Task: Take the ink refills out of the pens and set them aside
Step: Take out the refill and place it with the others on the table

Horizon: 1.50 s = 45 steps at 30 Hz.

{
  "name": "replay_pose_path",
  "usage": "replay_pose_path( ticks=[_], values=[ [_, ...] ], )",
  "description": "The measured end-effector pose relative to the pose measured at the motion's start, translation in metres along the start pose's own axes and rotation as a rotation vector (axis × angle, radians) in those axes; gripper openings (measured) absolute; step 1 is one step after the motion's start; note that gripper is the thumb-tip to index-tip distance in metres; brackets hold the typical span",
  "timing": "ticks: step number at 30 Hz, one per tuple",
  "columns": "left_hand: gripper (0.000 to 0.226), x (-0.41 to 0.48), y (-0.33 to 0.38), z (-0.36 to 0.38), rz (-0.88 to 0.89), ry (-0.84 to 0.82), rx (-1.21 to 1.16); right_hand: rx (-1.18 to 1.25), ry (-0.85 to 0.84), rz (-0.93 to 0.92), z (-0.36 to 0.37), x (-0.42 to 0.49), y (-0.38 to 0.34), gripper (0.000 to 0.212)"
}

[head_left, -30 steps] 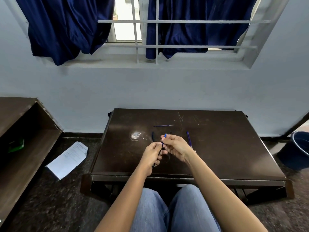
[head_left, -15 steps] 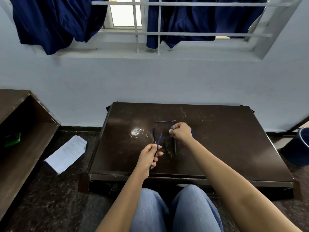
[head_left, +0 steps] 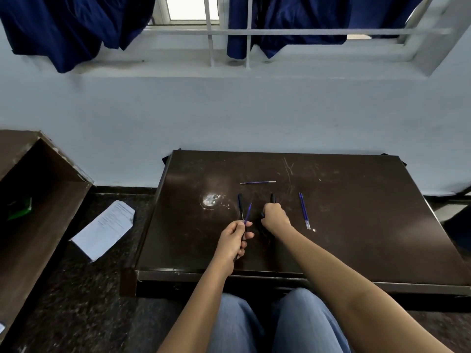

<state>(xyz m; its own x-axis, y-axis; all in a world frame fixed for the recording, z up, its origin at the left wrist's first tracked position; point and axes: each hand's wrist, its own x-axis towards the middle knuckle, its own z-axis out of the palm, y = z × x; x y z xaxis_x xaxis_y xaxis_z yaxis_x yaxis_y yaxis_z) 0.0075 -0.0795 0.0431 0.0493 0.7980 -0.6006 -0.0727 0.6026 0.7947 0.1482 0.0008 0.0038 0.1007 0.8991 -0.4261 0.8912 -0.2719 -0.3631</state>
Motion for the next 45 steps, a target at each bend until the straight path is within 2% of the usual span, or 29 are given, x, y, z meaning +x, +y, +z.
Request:
replay_pose_path(
  ticks=[5,7,9,11,13,23,26,29,33,35,36,38,39,41,43,45],
  values=[
    [0.026,0.01,-0.003,0.002,-0.011,0.016,-0.004,0.019,-0.019,0.009,-0.001,0.001,0.002,0.025],
    [0.025,0.013,-0.003,0.002,-0.016,0.012,-0.014,0.145,0.03,-0.007,-0.005,-0.001,0.0,0.025],
    [0.026,0.016,-0.001,0.002,-0.009,0.009,-0.033,0.481,0.032,-0.002,-0.011,-0.012,-0.004,0.024],
    [0.025,0.019,0.002,0.002,0.007,-0.003,-0.033,0.953,-0.162,0.082,-0.017,-0.03,-0.009,0.021],
    [0.024,0.022,0.004,0.004,0.029,-0.018,-0.022,1.242,-0.332,0.138,-0.023,-0.044,-0.013,0.017],
    [0.022,0.025,0.01,0.016,0.013,-0.036,-0.059,1.356,-0.294,0.196,-0.048,-0.028,-0.026,0.013],
    [0.023,0.03,0.012,0.014,0.013,-0.029,-0.056,1.236,-0.346,0.156,-0.048,-0.028,-0.026,0.025],
    [0.024,0.034,0.012,0.012,-0.006,-0.03,-0.037,1.176,-0.35,0.132,-0.043,-0.024,-0.026,0.027],
    [0.023,0.04,0.008,0.01,-0.029,0.006,-0.065,1.268,-0.275,0.135,-0.059,0.007,-0.03,0.029],
    [0.024,0.045,0.007,0.008,-0.027,0.034,-0.083,1.26,-0.181,0.103,-0.068,0.03,-0.031,0.03],
    [0.024,0.049,0.006,0.007,-0.028,0.046,-0.088,1.172,-0.108,0.06,-0.07,0.042,-0.031,0.029],
    [0.024,0.055,0.006,0.004,-0.03,0.057,-0.093,0.784,0.065,-0.076,-0.072,0.063,-0.03,0.029],
    [0.024,0.059,0.006,0.002,-0.03,0.062,-0.097,0.531,0.107,-0.148,-0.072,0.071,-0.029,0.029],
    [0.024,0.066,0.007,-0.001,-0.026,0.068,-0.104,0.109,0.088,-0.228,-0.067,0.082,-0.027,0.031],
    [0.024,0.073,0.007,-0.004,-0.021,0.075,-0.112,-0.053,0.058,-0.226,-0.056,0.09,-0.02,0.032],
    [0.025,0.078,0.006,-0.006,-0.004,0.094,-0.132,-0.021,0.077,-0.192,-0.044,0.096,-0.01,0.029]
  ],
)
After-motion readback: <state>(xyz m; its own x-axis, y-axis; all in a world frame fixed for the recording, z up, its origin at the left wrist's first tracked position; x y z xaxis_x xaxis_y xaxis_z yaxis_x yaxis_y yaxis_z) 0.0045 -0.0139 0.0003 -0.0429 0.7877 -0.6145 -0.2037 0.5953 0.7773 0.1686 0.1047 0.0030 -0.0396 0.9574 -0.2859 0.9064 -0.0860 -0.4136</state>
